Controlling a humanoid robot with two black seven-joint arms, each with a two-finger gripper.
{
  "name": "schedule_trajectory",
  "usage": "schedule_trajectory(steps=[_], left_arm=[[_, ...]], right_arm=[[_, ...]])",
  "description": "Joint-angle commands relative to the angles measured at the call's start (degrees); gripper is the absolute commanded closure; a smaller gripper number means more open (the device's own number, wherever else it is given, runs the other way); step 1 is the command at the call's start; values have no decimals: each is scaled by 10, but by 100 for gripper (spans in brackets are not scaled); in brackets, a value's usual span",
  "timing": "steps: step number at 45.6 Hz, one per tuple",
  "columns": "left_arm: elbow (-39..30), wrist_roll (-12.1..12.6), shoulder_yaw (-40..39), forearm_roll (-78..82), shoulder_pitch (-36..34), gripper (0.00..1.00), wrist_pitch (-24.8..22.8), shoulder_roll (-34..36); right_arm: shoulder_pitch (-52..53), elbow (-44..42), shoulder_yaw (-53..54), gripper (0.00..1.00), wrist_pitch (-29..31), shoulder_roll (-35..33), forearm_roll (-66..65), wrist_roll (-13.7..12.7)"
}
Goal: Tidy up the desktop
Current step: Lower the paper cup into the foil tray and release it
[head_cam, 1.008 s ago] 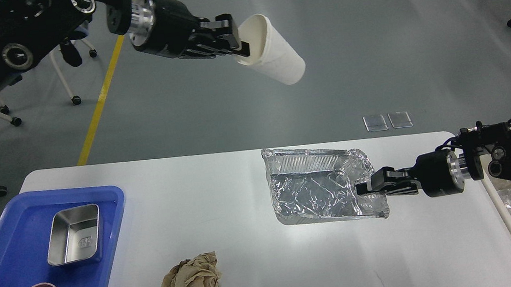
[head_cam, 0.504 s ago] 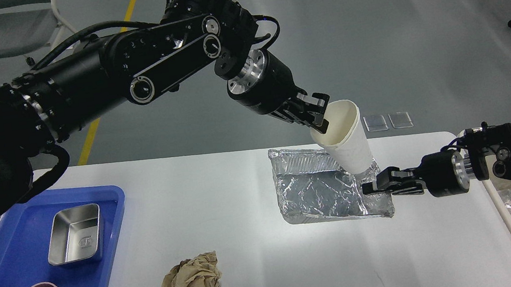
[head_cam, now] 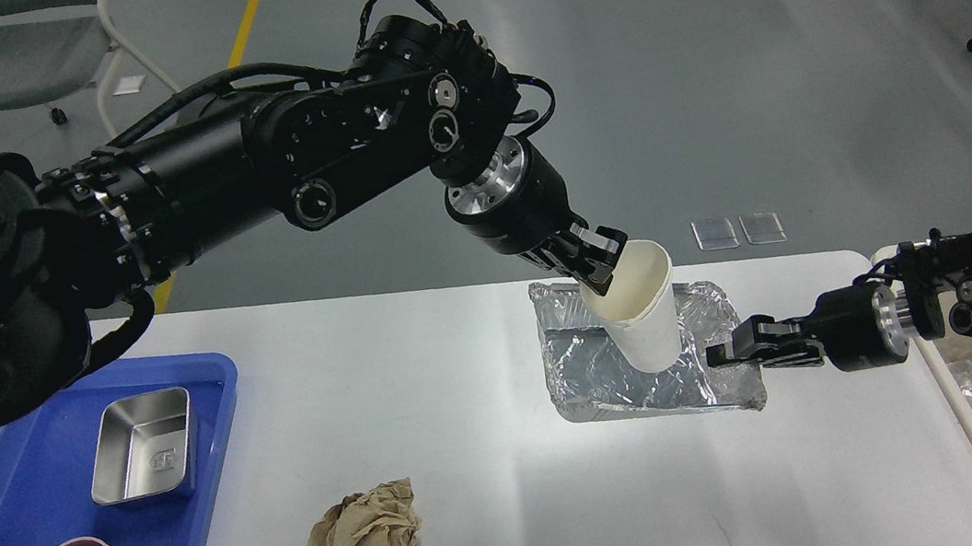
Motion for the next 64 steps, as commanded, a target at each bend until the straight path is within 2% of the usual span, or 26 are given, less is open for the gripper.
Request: schedule_trajectory(steps=[1, 13, 27, 45, 49, 52, 59, 64], left_arm=[[3, 4, 4, 2, 4, 100, 1, -8], [11, 5, 16, 6, 11, 98, 32, -23], [28, 10, 16, 8, 32, 82, 73, -42], [36, 13, 15, 7, 37, 78, 76, -52], [38, 13, 14, 6, 36, 69, 83, -52], [38, 13, 13, 1, 33, 58, 91, -52], [39, 10, 12, -2, 32, 25, 140, -50], [38, 7, 10, -4, 33, 13, 162, -48]], right_arm=[[1, 1, 0, 100, 0, -2, 1, 0], [3, 4, 0, 100, 0, -2, 1, 0], [5, 5, 0, 100, 0, -1, 1, 0], [7, 5, 0, 100, 1, -2, 1, 1], [7, 5, 0, 100, 1, -2, 1, 0], [7, 5, 0, 100, 1, -2, 1, 0], [7, 5, -1, 100, 2, -2, 1, 0], [8, 5, -1, 100, 3, -2, 1, 0]])
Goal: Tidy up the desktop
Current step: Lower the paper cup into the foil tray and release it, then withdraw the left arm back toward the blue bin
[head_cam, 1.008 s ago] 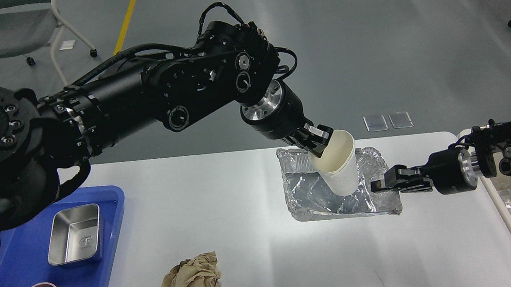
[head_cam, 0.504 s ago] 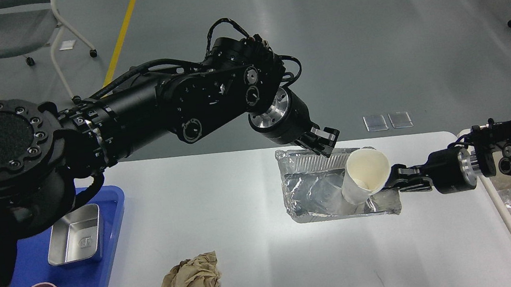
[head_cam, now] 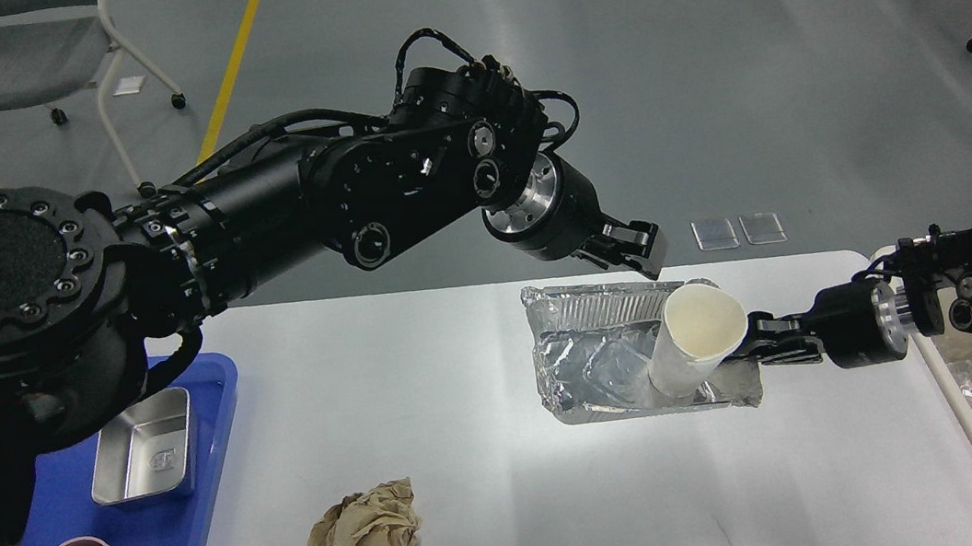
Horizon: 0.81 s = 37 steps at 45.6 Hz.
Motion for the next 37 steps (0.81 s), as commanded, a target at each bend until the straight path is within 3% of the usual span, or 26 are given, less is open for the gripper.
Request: schedule_trajectory(steps=[1, 10, 18, 27, 37], left_arm=[[-1, -5, -2, -2, 1, 11, 22, 3], [-1, -6, -3, -16, -1, 8, 21, 16], [-14, -13, 5, -8, 6, 8, 6, 75], [-65, -13, 32, 34, 47, 11, 18, 203], [-192, -15, 33, 121, 82, 12, 95, 374]], right_arm=[[1, 0, 0, 100, 1, 0, 0, 0], [4, 0, 0, 100, 3, 0, 0, 0], [5, 0, 0, 100, 4, -1, 0, 0], [4, 0, 0, 100, 4, 0, 0, 1], [3, -3, 0, 100, 4, 4, 0, 1]])
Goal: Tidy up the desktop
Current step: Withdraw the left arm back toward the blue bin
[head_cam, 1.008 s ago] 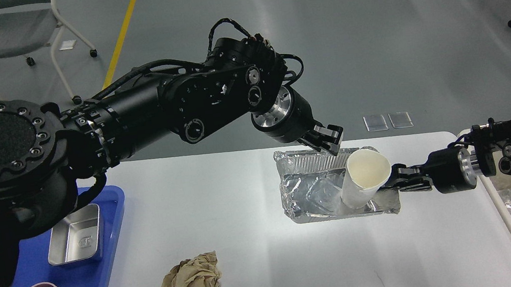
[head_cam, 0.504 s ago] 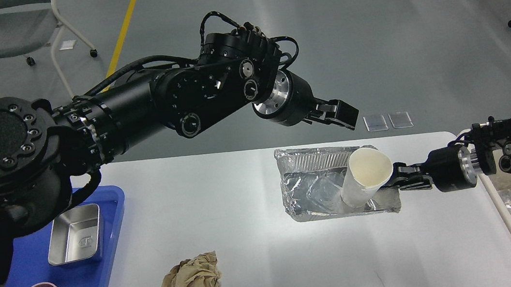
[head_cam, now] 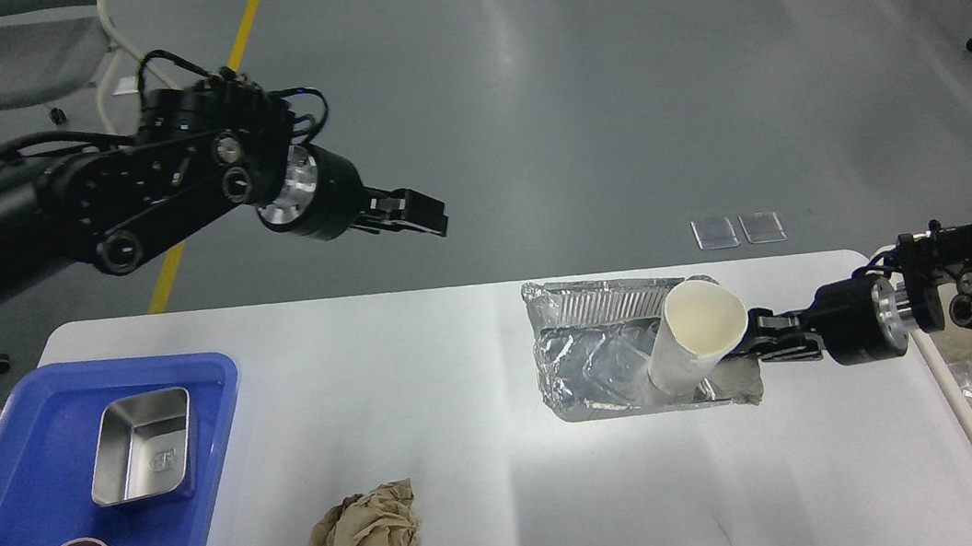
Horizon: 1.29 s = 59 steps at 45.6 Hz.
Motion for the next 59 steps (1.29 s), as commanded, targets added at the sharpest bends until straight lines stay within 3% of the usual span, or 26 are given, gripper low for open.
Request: schedule_trajectory(steps=[1, 13, 26, 39, 45, 49, 59], left_arm=[[-79, -1, 1, 53, 23, 13, 35, 97], [-256, -18, 0, 144, 38, 17, 39, 262], [-383, -19, -1, 159, 40, 17, 30, 434], [-447, -30, -3, 160, 42, 16, -9, 598], [-460, -56, -5, 160, 40, 16, -13, 652], [-462, -74, -8, 160, 31, 15, -33, 680], [-464, -77, -29, 160, 25, 15, -64, 720]], right_arm=[[-1, -2, 0, 100, 0, 3, 0, 0], [-4, -3, 1, 100, -1, 5, 0, 0], [-11, -3, 2, 100, -3, 4, 0, 1], [-12, -4, 1, 100, -3, 6, 0, 1], [-13, -4, 0, 100, -3, 6, -1, 1], [-13, -4, 0, 100, -3, 6, -1, 1], [-13, -4, 1, 100, -3, 6, -1, 1]])
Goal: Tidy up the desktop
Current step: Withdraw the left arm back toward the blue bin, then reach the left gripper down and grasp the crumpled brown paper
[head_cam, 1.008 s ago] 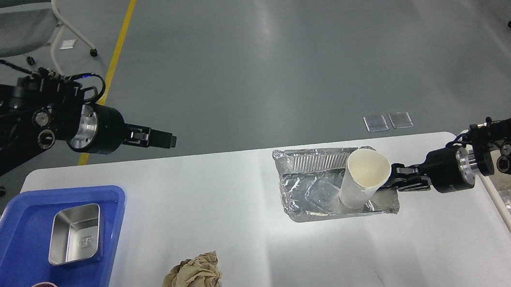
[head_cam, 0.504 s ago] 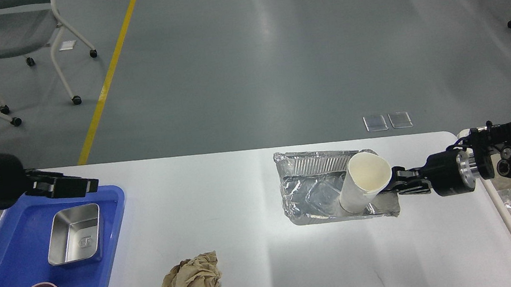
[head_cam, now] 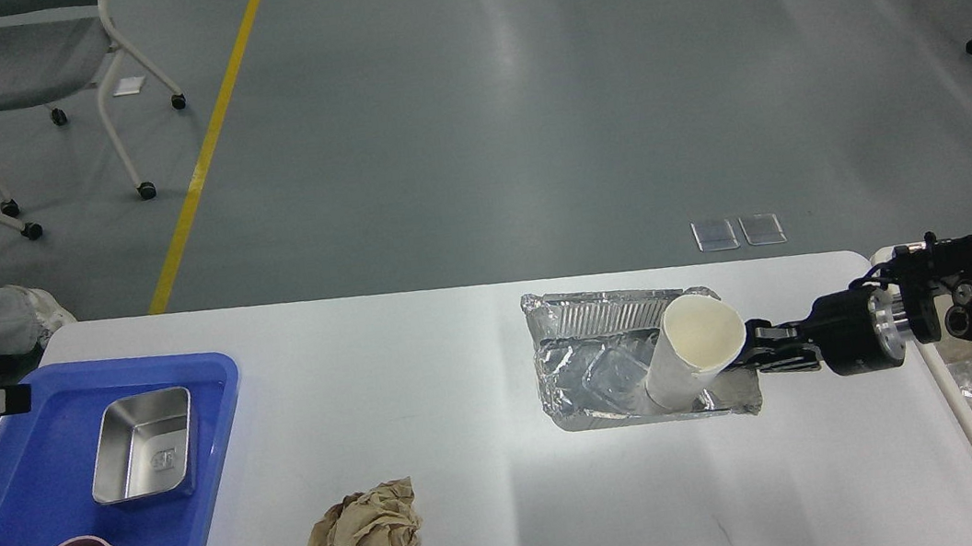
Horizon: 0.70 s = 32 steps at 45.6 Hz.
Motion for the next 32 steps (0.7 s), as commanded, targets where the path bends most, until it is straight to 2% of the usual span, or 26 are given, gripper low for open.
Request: schedule_trajectory(steps=[1, 9, 13, 17, 21, 32], left_arm=[[0, -1, -7, 1, -1, 15, -9, 15], [2, 1, -7, 0, 5, 15, -6, 6], [11, 2, 2, 1, 11, 15, 8, -33], [22, 5, 23, 1, 34, 15, 49, -83], [44, 10, 33, 3, 93, 15, 124, -167], [87, 64, 31, 52, 191, 15, 193, -313]], right_arm=[[0, 0, 1, 100, 0, 0, 0, 0], [0, 0, 0, 100, 0, 4, 1, 0], [1, 0, 0, 100, 0, 9, 0, 0], [0, -1, 0, 100, 0, 9, 1, 0], [0, -1, 0, 100, -1, 9, 0, 0], [-1, -1, 0, 100, 0, 9, 1, 0]])
